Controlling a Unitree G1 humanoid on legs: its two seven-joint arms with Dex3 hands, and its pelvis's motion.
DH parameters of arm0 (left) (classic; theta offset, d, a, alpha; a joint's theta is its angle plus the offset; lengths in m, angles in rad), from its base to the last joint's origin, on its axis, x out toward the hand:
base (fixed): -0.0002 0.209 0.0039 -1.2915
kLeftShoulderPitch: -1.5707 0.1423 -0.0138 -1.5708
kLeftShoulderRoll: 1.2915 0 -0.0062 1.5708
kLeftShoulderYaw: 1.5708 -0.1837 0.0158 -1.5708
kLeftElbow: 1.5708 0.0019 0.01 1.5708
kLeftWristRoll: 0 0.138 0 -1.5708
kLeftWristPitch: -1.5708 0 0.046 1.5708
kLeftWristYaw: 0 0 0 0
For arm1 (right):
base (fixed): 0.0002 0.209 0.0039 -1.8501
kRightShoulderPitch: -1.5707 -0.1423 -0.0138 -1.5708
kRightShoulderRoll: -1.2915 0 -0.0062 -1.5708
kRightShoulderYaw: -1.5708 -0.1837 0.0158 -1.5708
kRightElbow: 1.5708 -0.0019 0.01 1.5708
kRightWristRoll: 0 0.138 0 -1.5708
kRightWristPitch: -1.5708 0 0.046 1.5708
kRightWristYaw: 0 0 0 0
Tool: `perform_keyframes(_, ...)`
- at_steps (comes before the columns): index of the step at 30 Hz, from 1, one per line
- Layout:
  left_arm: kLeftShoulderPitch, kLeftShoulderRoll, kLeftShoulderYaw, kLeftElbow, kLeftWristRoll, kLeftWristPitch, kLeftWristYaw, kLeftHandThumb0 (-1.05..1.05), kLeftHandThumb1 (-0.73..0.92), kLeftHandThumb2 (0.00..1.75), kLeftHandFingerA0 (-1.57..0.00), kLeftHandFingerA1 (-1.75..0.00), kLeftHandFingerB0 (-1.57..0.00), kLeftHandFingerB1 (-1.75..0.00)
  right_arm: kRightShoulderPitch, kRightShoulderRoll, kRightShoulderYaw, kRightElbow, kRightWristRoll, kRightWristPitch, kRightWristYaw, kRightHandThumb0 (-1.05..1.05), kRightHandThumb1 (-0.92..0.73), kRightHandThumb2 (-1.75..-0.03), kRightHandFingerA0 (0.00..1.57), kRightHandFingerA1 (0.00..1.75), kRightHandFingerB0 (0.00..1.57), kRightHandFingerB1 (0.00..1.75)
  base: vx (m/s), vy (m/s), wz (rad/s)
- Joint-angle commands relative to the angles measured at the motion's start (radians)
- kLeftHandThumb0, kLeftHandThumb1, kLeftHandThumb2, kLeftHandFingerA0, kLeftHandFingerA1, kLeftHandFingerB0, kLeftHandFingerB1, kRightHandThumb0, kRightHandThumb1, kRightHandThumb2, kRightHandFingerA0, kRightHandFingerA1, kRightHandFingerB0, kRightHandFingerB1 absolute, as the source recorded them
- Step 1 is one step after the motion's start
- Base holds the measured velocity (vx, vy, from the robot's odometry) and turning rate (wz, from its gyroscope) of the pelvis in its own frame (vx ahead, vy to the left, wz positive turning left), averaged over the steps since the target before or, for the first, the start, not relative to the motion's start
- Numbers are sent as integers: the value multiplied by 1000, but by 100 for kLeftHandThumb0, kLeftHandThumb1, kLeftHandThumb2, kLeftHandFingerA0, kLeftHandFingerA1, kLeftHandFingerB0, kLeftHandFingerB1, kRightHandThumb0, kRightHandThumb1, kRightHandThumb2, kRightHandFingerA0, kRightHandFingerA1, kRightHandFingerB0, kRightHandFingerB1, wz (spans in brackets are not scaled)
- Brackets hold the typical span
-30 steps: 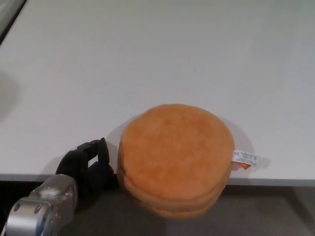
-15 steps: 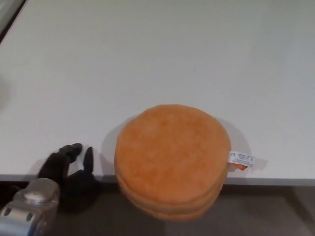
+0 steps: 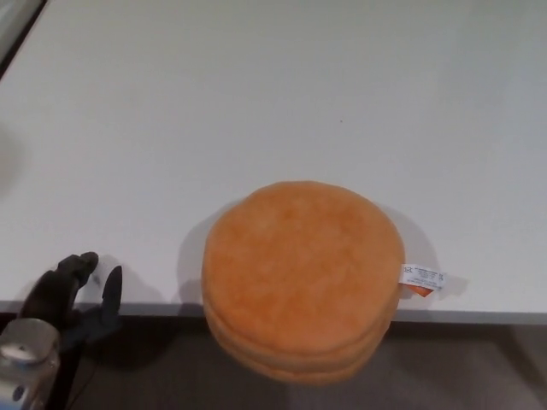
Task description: A soft plate is kept in the center of the table close to the robot and the robot uses its left hand to pick up the plate, turns it upside down and places it back on the table
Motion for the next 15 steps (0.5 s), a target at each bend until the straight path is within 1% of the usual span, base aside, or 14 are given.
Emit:
perform_keyframes(1, 30, 17, 21, -20, 66, -80, -4, -90, 72, 114, -7, -35, -9, -21, -4, -5, -4, 15, 16, -11, 1, -63, -85, -66, 43, 35, 28, 31, 0, 0, 0)
perform_keyframes(3, 56, 16, 25, -40, 77, -117, -4, -89, 72, 114, -6, -35, -9, -21, 3, -4, -3, -2, 25, 0, 6, -62, -84, -66, 43, 36, 28, 32, 0, 0, 0)
perform_keyframes(4, 71, 15, 27, -50, 82, -147, -6, -94, 76, 117, -3, -29, -15, -18, 1, -5, -4, -1, 24, -2, 4, -62, -84, -65, 43, 38, 28, 32, 0, 0, 0)
perform_keyframes(5, 76, 14, 28, -53, 84, -159, -8, -94, 76, 117, -3, -29, -15, -18, -1, -5, -5, 0, 22, -3, 3, -62, -84, -65, 43, 38, 28, 32, 0, 0, 0)
perform_keyframes(6, 123, 15, 34, -71, 86, -250, -16, -96, 79, 86, -6, -28, -9, -21, -11, -5, -7, 24, 29, -10, 11, -63, -84, -66, 43, 35, 28, 32, 0, 0, 0)
perform_keyframes(7, 169, 8, 44, -95, 78, -320, -23, -92, 77, 116, -4, -36, -14, -22, -16, -7, -9, 35, 31, -10, 14, -63, -84, -66, 43, 36, 28, 32, 0, 0, 0)
perform_keyframes(8, 195, 0, 54, -110, 64, -350, -33, -91, 74, 115, -1, -35, -12, -22, -16, -7, -9, 36, 31, -10, 14, -63, -84, -65, 43, 36, 28, 32, 0, 0, 0)
perform_keyframes(9, 219, -5, 64, -123, 50, -377, -45, -91, 74, 115, -1, -35, -12, -22, -15, -7, -9, 37, 32, -12, 16, -63, -84, -65, 43, 36, 28, 32, 0, 0, 0)
perform_keyframes(10, 279, -20, 73, -152, 40, -454, -48, -91, 74, 114, -3, -43, -12, -29, -10, -10, -7, 28, 17, -13, 4, -65, -85, -67, 43, 35, 28, 31, 0, 0, 0)
perform_keyframes(11, 332, -33, 75, -178, 36, -516, -48, -87, 71, 114, 0, -44, -3, -30, 5, -13, -7, -3, 22, 2, 7, -66, -84, -66, 42, 37, 27, 31, 0, 0, 0)
perform_keyframes(12, 346, -37, 75, -184, 36, -531, -48, -87, 71, 114, 0, -44, -3, -30, 10, -14, -7, -14, 27, 9, 11, -66, -84, -66, 42, 37, 27, 31, 0, 0, 0)
perform_keyframes(13, 369, -42, 77, -196, 36, -555, -47, -94, 75, 115, -2, -45, 0, -30, 2, -12, -5, 5, 14, 3, 2, -66, -84, -66, 42, 36, 27, 30, 0, 0, 0)
perform_keyframes(14, 404, -51, 78, -214, 36, -592, -45, -99, 82, 78, -12, -39, -10, -29, -2, -11, -4, 17, 4, -7, -6, -67, -85, -66, 43, 36, 27, 30, 0, 0, 0)
perform_keyframes(15, 455, -59, 79, -233, 29, -640, -55, -92, 74, 114, -14, -50, 0, -33, 1, -6, -6, 15, 14, -21, 0, -63, -84, -66, 44, 39, 29, 32, 0, 0, 0)
